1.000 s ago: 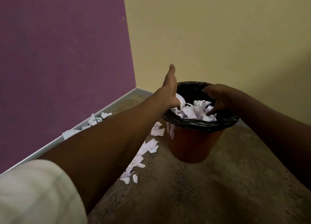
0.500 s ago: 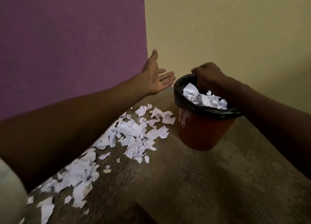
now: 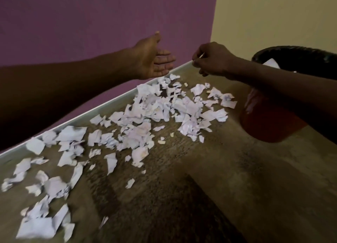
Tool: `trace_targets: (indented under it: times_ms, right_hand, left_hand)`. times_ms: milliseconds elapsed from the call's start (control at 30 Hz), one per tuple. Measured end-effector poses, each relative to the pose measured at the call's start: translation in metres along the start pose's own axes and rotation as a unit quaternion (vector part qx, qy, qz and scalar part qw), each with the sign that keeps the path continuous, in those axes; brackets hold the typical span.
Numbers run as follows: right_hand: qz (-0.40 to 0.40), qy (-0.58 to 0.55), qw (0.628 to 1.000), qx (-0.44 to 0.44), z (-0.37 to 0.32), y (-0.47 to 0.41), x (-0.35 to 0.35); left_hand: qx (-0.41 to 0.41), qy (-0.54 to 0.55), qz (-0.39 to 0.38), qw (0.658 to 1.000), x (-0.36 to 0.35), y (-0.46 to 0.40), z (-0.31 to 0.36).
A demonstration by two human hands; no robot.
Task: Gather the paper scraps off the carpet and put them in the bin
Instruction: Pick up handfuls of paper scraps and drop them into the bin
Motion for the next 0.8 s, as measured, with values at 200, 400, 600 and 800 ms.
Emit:
trace_targets:
  times_ms: [200,400,600,800]
  right_hand:
    - [-0.114,0.07,0.988,0.079,-0.042,-0.009,-0.098]
    - [-0.26,0.114,0.946,0.153,-0.065,0.02,-0.213]
    - [-0.411,0.167,0.879,0.172,-0.054,0.073,-0.313]
    - [-0.438,0.193,0.865,0.154,-0.032,0.095,-0.352]
  left_hand:
    - [0.053,-0.094,0.052,0.993,0.081,0.006,-0.055]
    - [0.053,-0.208,0.065,0.974,0.148,0.016,-0.131]
    - [0.024,-0.399,0.056,0.915,0.195,0.039,-0.223]
    - [0.008,-0.443,0.188,0.877,0.302,0.06,-0.307]
Point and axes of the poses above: each hand's wrist, its own y-axis away from the middle knuckle, its own x-axis out of the back of the hand, z = x × y, the point moved 9 cm from there along -y, towards the middle knuckle, and after that the axes turned 7 degrees about x, right-handed, at the moved point
